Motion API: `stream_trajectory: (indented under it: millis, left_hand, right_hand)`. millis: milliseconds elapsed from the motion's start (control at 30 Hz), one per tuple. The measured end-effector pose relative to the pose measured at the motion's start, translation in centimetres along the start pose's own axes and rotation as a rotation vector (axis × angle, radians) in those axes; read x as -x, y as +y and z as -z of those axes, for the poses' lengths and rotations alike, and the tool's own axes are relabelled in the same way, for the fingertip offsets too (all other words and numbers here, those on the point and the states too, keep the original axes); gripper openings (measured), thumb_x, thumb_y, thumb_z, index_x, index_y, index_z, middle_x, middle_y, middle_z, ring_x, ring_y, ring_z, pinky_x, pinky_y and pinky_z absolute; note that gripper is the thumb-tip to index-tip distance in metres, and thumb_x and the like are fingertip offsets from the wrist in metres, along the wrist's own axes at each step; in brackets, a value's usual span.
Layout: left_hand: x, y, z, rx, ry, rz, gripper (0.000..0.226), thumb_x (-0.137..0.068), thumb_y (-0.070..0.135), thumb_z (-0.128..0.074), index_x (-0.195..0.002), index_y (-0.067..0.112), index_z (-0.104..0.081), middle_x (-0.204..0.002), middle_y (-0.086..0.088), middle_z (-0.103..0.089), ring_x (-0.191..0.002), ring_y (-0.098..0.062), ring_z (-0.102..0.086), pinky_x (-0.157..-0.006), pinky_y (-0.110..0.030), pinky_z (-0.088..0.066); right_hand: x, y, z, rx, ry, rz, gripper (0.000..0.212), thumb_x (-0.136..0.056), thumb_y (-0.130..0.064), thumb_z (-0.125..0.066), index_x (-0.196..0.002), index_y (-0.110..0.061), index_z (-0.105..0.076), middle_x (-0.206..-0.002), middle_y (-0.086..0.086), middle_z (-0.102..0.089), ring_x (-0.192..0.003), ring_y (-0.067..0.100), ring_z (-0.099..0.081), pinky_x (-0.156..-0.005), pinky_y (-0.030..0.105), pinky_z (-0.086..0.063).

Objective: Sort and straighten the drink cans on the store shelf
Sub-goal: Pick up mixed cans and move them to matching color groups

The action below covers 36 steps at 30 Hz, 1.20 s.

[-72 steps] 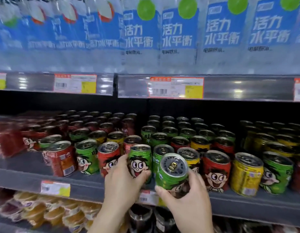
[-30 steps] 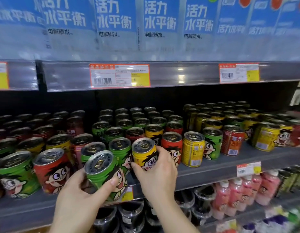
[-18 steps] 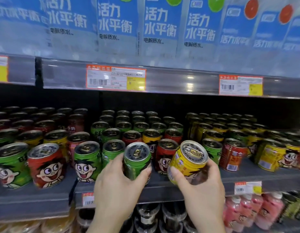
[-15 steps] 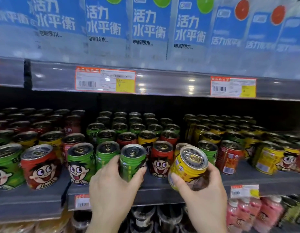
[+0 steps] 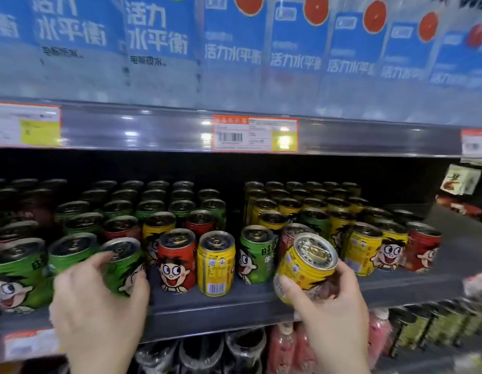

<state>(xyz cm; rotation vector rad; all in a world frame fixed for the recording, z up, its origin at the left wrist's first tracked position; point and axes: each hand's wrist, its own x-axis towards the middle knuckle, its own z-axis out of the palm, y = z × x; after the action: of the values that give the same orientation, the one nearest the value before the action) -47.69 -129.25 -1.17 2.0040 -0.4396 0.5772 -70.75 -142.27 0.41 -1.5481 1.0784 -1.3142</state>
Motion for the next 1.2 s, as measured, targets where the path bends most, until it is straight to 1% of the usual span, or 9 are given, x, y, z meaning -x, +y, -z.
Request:
stream_trajectory:
  millis: [100,233,333,500,633,767,867,1000,1200]
  left_hand:
    - [1.8,2.6,-0.3,0.141,0.058,-0.087,0.048,-0.066,0.037,-0.068,-0.107,0.012,-0.058,-0.1,-0.018,-0.059,-0.104,-0.04,-0.052,-0.086,-0.058,-0.047]
    - [3.3,5.6,-0.6,0.162,0.019,-0.156,0.037,-0.071,0.027,-0.075,-0.1,0.007,-0.063,-0.098,-0.015,-0.06,-0.104,-0.033,-0.048,-0.086,-0.054,-0.045]
    - [4.1,6.4,-0.8,0.141,-0.02,-0.193,0.036,-0.071,0.033,-0.066,-0.097,0.01,-0.064,-0.096,-0.011,-0.06,-0.1,-0.03,-0.051,-0.083,-0.052,-0.046]
    - [4.4,5.9,-0.7,0.06,-0.057,-0.248,0.047,-0.072,0.05,-0.054,-0.102,0.015,-0.064,-0.101,-0.005,-0.061,-0.101,-0.025,-0.053,-0.086,-0.049,-0.043]
    - [3.9,5.1,-0.2,0.035,-0.059,-0.244,0.049,-0.073,0.052,-0.06,-0.108,0.018,-0.063,-0.102,0.004,-0.056,-0.103,-0.018,-0.051,-0.088,-0.043,-0.041]
    - [3.0,5.0,0.3,0.02,-0.069,-0.248,0.052,-0.069,0.036,-0.08,-0.113,0.016,-0.063,-0.102,0.006,-0.054,-0.104,-0.023,-0.055,-0.089,-0.044,-0.043]
    - [0.2,4.8,1.9,-0.015,-0.062,-0.319,0.054,-0.069,0.044,-0.078,-0.115,0.018,-0.063,-0.103,0.004,-0.057,-0.102,-0.022,-0.056,-0.089,-0.04,-0.043]
    - [-6.7,4.9,3.1,-0.191,-0.286,-0.377,0.056,-0.075,0.05,-0.069,-0.124,0.023,-0.06,-0.119,-0.005,-0.062,-0.114,-0.027,-0.054,-0.097,-0.039,-0.043]
    - [-12.9,3.1,0.3,-0.4,-0.757,-0.404,0.082,-0.067,0.057,-0.073,-0.14,0.035,-0.04,-0.147,-0.002,-0.041,-0.135,-0.026,-0.034,-0.109,-0.04,-0.034]
  right_hand:
    - [-1.9,0.5,2.8,0.078,0.091,0.007,0.076,-0.057,-0.041,-0.086,-0.123,-0.026,-0.051,-0.113,-0.008,-0.059,-0.085,-0.005,-0.053,-0.076,0.021,-0.038]
    - [-5.7,1.3,4.8,0.271,0.178,0.048,0.081,-0.065,-0.047,-0.08,-0.134,-0.02,-0.046,-0.129,0.001,-0.047,-0.113,0.019,-0.048,-0.079,0.03,-0.035]
    - [-7.9,2.1,4.3,0.425,0.126,0.087,0.075,-0.069,-0.049,-0.078,-0.131,-0.018,-0.05,-0.126,0.004,-0.051,-0.115,0.023,-0.05,-0.078,0.03,-0.036]
    - [-8.4,3.6,2.7,0.641,0.029,0.025,0.079,-0.075,-0.056,-0.069,-0.138,-0.015,-0.045,-0.133,0.007,-0.055,-0.124,0.028,-0.048,-0.099,0.049,-0.039]
    - [-5.6,1.9,2.3,0.459,0.145,0.086,0.059,-0.076,-0.04,-0.074,-0.128,-0.023,-0.05,-0.117,0.004,-0.054,-0.112,0.026,-0.051,-0.097,0.052,-0.04]
    - [-1.0,-0.4,-1.3,0.345,-0.221,0.282,0.034,-0.075,-0.037,-0.074,-0.104,-0.041,-0.058,-0.087,-0.02,-0.053,-0.076,0.002,-0.05,-0.081,0.038,-0.045]
    - [0.6,-1.2,-4.5,0.375,-0.389,0.286,0.058,-0.075,-0.054,-0.067,-0.128,-0.043,-0.045,-0.096,-0.027,-0.049,-0.087,-0.002,-0.05,-0.095,0.035,-0.038]
    - [1.1,-1.5,-6.8,0.487,-0.423,0.243,0.085,-0.075,-0.069,-0.056,-0.144,-0.042,-0.016,-0.111,-0.023,-0.046,-0.106,0.001,-0.048,-0.096,0.034,-0.029]
    - [2.0,-1.7,-8.9,0.568,-0.344,0.192,0.089,-0.073,-0.071,-0.055,-0.145,-0.035,-0.017,-0.126,-0.014,-0.048,-0.12,0.009,-0.046,-0.099,0.039,-0.032]
